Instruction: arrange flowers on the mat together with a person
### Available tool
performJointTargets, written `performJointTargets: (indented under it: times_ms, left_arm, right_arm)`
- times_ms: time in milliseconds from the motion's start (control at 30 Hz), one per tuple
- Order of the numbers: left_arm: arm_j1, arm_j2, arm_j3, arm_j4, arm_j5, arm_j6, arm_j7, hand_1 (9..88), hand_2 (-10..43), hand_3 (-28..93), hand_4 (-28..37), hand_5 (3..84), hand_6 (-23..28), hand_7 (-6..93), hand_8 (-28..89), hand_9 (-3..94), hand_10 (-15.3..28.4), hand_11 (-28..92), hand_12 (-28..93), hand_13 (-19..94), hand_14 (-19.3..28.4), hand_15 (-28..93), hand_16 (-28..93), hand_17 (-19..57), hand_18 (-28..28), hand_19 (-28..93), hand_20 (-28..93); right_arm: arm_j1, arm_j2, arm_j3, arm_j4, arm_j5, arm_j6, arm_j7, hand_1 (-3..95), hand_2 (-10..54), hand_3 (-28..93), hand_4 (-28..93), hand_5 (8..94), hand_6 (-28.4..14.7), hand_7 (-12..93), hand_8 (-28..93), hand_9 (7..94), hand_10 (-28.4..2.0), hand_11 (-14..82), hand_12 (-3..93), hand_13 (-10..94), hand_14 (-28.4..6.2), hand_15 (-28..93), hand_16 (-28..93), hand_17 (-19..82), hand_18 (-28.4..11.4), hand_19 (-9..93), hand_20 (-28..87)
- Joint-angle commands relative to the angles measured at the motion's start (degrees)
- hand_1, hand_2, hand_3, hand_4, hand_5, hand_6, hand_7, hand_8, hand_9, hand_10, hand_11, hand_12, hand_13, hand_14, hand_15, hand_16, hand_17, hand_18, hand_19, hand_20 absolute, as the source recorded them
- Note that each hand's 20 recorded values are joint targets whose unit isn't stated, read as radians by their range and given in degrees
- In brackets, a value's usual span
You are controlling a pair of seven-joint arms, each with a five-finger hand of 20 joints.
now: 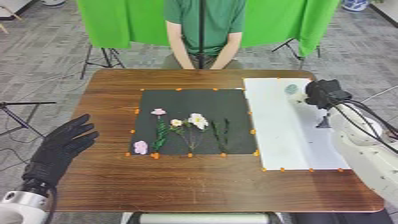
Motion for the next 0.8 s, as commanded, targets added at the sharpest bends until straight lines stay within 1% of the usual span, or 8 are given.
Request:
performJointTargets:
  times_ms: [33,133,233,300,333,467,633,800]
  left_arm:
    - [0.63,-0.48,0.15,-0.09,-0.21,0.45,-0.40,28.2,-0.4,69,-24.9,33.3,4.8,17.4,-9,29.4,12.1,19,18,25,16.0,31,0,-6.6,21.8,47,7]
    - [0.56,-0.53,0.21,-0.05,-0.18,0.43,-0.43,28.1,-0.6,69,-25.0,33.2,4.8,17.4,-9,29.4,12.1,19,18,25,16.0,31,0,-6.6,21.8,47,7]
    - [1.10,-0.83,-0.03,-0.25,-0.16,0.59,-0.54,28.1,-0.6,70,-25.1,33.2,4.8,17.3,-9,29.4,12.1,19,18,25,16.0,31,0,-6.6,21.8,47,7]
    - [1.06,-0.87,0.11,-0.24,-0.18,0.51,-0.65,28.1,-0.6,70,-25.1,33.2,4.8,17.3,-9,29.4,12.1,19,18,25,16.0,31,0,-6.7,21.8,47,7]
    - [0.69,-0.81,0.34,-0.07,-0.10,0.37,-0.58,28.0,-0.6,70,-25.1,33.2,4.8,17.3,-9,29.4,12.1,19,18,25,16.0,31,0,-6.7,21.8,47,7]
    - [-0.02,-0.59,0.83,0.07,-0.09,0.24,-0.83,28.1,-0.6,70,-25.1,33.1,4.8,17.3,-9,29.4,12.1,19,18,25,16.0,31,0,-6.6,21.7,47,7]
    - [0.17,-0.79,0.83,0.10,-0.15,0.29,-0.91,28.0,-0.6,70,-25.1,33.2,4.7,17.3,-9,29.4,12.1,19,18,25,16.0,31,0,-6.6,21.7,47,7]
    - [-0.04,-0.76,0.98,0.16,-0.11,0.27,-0.98,28.0,-0.6,70,-25.1,33.2,4.7,17.4,-9,29.4,11.9,19,18,25,16.0,31,0,-6.6,21.7,47,7]
  right_arm:
    - [-3.93,-0.32,1.54,-5.57,-0.56,4.67,-3.59,49.3,-6.0,77,-28,63.7,5.4,52,-5,82.3,-5.1,18.3,48.2,71,-2.9,51,35,20,-15.3,51,35]
    - [-5.48,-0.49,2.31,-9.61,0.49,6.36,-4.01,49.1,-7.0,78,-28,65.1,5.2,52,-5,83.1,-5.1,18.8,48.5,72,-3.2,52,34,21,-15.1,52,36]
    - [-4.42,-1.90,0.68,-12.48,-0.47,7.73,-5.76,49.0,-7.2,78,-28,65.2,5.0,52,-5,83.3,-5.2,18.8,48.7,72,-3.2,52,34,21,-15.1,52,36]
    - [-3.50,-2.83,-0.73,-14.38,-0.93,7.50,-7.11,48.9,-7.3,78,-28,65.3,5.0,52,-5,83.3,-5.3,18.8,48.9,72,-3.2,53,34,21,-15.1,52,36]
    - [-2.91,-3.35,-1.49,-14.98,-1.09,7.52,-7.98,48.8,-7.3,78,-28,65.3,4.9,52,-5,83.3,-5.3,18.7,48.9,71,-3.2,53,35,21,-15.1,52,36]
    - [-0.75,-5.06,-4.58,-16.86,-2.11,4.69,-10.63,48.8,-7.2,78,-28,64.9,4.9,52,-4,83.1,-5.2,18.7,49.2,71,-3.1,53,35,21,-15.1,52,37]
    - [1.81,-7.31,-8.73,-16.02,-3.14,2.20,-12.62,48.8,-7.0,78,-28,64.5,4.9,52,-5,82.7,-5.1,18.3,48.9,71,-2.9,52,35,21,-15.1,52,36]
    - [3.25,-9.28,-11.83,-14.14,-5.20,0.67,-12.03,48.7,-7.0,78,-28,64.3,5.0,52,-5,82.6,-5.1,18.4,49.0,71,-2.8,52,35,21,-15.1,52,37]
